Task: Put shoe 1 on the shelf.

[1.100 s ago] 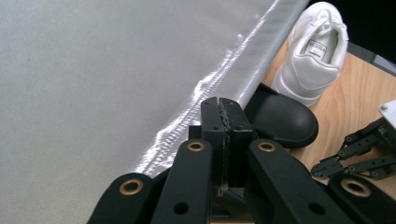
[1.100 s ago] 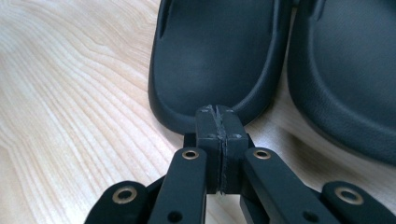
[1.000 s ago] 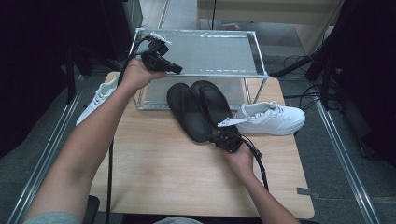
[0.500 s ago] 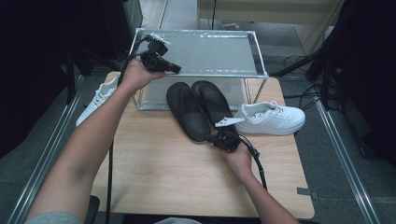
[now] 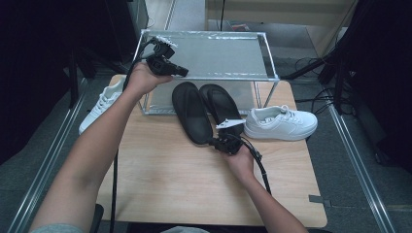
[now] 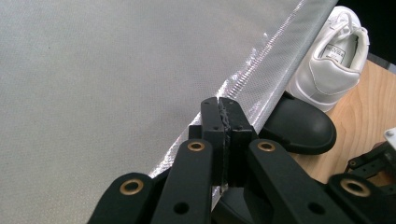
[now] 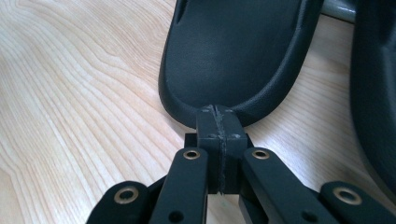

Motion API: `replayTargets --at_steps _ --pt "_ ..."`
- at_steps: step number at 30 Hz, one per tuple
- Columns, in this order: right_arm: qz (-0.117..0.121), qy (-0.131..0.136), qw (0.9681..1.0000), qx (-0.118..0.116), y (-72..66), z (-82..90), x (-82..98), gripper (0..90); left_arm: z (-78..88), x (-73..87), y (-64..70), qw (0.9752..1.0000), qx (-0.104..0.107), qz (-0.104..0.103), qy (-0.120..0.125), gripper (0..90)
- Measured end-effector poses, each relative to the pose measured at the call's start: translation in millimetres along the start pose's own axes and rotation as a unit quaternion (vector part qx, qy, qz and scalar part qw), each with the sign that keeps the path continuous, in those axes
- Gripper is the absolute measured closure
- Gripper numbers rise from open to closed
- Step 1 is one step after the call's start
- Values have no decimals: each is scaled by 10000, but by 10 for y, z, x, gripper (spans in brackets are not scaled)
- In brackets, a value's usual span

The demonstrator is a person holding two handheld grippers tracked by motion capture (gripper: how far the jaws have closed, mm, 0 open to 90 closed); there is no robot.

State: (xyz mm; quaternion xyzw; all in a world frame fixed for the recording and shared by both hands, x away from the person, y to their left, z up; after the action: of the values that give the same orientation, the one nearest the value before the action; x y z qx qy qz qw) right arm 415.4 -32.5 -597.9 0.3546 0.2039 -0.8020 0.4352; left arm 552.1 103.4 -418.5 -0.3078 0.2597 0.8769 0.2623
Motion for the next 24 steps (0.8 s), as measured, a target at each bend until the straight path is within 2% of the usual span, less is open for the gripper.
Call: replayTargets --at_steps 6,9,14,16,20,24 --pt "-220 125 9997 -78 -1 -80 -126 900 -3 1 -10 9999 103 86 2 900" --pt "-3 116 9999 40 4 -121 -209 900 -3 4 -16 9998 150 121 36 900" --pt "-9 176 9998 107 29 -180 -347 900 -4 7 -16 9999 136 81 47 900" --pt "-31 199 9997 111 36 -191 -394 900 -6 5 -17 9998 122 141 55 900" --pt "-89 322 9994 68 23 -113 -445 900 -7 5 -18 9999 86 117 43 900" --pt "-81 298 9995 -3 -22 -14 -368 900 -12 7 -26 9998 114 145 79 900"
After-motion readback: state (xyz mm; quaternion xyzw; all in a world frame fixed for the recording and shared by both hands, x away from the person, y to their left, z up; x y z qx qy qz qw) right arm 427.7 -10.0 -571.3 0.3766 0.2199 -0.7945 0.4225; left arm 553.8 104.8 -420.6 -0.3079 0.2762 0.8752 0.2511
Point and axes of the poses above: each handheld gripper's, and its own axes: z roughly backward along the jaws, x roughly out of its underside, y roughly to its right, the point moved 10 cm from there along -z, roughly forward along the jaws, and after that the axes turned 15 degrees about z, right-handed, at the moved point
